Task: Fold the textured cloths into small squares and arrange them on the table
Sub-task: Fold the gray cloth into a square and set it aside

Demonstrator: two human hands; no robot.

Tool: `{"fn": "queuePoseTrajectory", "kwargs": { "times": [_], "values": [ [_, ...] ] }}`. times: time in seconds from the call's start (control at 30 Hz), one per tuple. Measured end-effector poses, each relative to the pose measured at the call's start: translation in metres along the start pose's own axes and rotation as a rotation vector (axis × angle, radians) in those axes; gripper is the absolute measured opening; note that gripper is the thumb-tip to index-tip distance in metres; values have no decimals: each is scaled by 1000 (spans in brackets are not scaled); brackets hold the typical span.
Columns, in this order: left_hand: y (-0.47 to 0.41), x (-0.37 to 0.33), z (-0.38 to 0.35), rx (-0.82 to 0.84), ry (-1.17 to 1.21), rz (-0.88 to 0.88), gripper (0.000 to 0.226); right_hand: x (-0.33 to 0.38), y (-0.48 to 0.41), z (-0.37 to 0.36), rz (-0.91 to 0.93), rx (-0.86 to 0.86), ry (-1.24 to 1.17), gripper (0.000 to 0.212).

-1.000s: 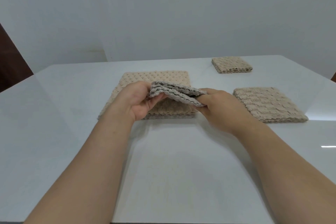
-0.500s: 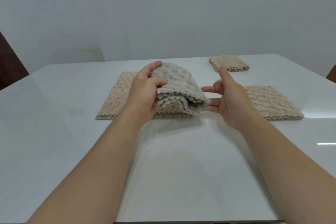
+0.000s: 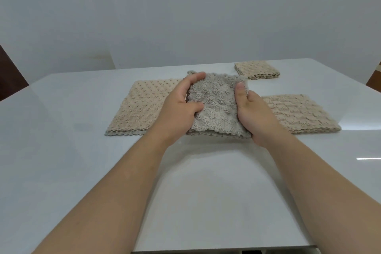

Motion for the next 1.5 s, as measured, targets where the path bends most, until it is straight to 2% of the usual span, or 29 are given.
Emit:
{"fn": "queuePoseTrajectory", "kwargs": {
  "times": [0.17, 0.3, 0.37, 0.47, 0.53, 0.6, 0.67, 0.73, 0.83, 0.9, 1.0, 1.2, 1.33, 1.5],
  "values": [
    [2, 2, -5, -3, -46, 66, 86, 6, 1, 5, 66, -143, 122, 50],
    [-1, 11, -4, -120, 38, 234, 101, 7, 3, 9, 115, -207, 111, 44],
    [-1, 15, -2, -173, 162, 373, 92, 9, 4, 11, 132, -217, 107, 42],
    [2, 14, -5, -207, 340, 492, 38, 12, 7, 10, 158, -211, 138, 42],
    [2, 16, -7, -249, 444, 524, 44, 15, 9, 7, 190, -195, 148, 43],
    [2, 20, -5, -356, 416, 486, 45, 18, 13, 3, 222, -156, 155, 45],
    [0, 18, 0, -471, 169, 352, 41, 20, 17, -1, 255, -95, 170, 48],
    [-1, 16, 5, -514, -68, 184, 39, 22, 19, -3, 255, -64, 148, 54],
    [1, 12, 7, -501, -190, 59, 42, 25, 19, 1, 205, -104, 42, 60],
    [1, 11, 5, -465, -215, 18, 45, 23, 16, 3, 164, -129, -21, 58],
    [2, 11, 1, -428, -231, 8, 45, 19, 14, 2, 158, -187, 12, 52],
    [2, 9, 3, -439, -233, -99, 46, 14, 10, -1, 175, -280, 8, 49],
    [1, 11, 5, -479, -260, -88, 44, 14, 7, 0, 192, -343, 27, 47],
    [-3, 14, 6, -499, -255, -73, 44, 15, 4, 3, 187, -338, 2, 47]
  ]
}}
Point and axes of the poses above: each hand's wrist, its own y-axis away from the middle knuckle, its own z-axis out of the back of the hand, x = y × z, the point moved 3 cm from there along -y, towards the middle knuckle, and after that the axes turned 13 degrees about y, right-handed, at the moved point
